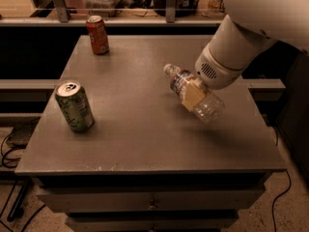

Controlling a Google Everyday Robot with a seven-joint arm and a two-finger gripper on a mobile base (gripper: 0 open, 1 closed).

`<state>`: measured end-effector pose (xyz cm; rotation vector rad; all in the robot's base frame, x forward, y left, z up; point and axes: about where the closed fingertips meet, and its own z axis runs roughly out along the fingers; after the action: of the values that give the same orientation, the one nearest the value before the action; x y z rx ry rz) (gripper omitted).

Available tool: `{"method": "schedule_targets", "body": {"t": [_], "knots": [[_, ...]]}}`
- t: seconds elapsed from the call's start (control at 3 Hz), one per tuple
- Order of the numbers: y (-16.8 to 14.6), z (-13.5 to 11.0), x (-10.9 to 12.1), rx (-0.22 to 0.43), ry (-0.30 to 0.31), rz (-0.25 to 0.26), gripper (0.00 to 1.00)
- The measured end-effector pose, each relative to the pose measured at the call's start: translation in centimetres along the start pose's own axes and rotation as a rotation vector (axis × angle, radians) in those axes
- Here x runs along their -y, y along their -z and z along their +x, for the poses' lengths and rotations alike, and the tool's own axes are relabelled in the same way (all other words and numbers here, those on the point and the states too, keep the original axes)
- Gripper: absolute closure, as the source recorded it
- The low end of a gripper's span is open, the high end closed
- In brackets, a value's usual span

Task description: Move water bottle near coke can

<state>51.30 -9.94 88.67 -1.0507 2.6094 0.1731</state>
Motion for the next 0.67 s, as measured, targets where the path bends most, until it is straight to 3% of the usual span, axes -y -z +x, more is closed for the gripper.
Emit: {"method": "schedule_targets", "body": {"t": [0.33, 0.67], "knots": [[2.69, -2.37, 1.3, 0.09, 0.081, 0.01, 1.0], [3.05, -3.08, 1.18, 0.106, 0.168, 0.015, 1.0]]}}
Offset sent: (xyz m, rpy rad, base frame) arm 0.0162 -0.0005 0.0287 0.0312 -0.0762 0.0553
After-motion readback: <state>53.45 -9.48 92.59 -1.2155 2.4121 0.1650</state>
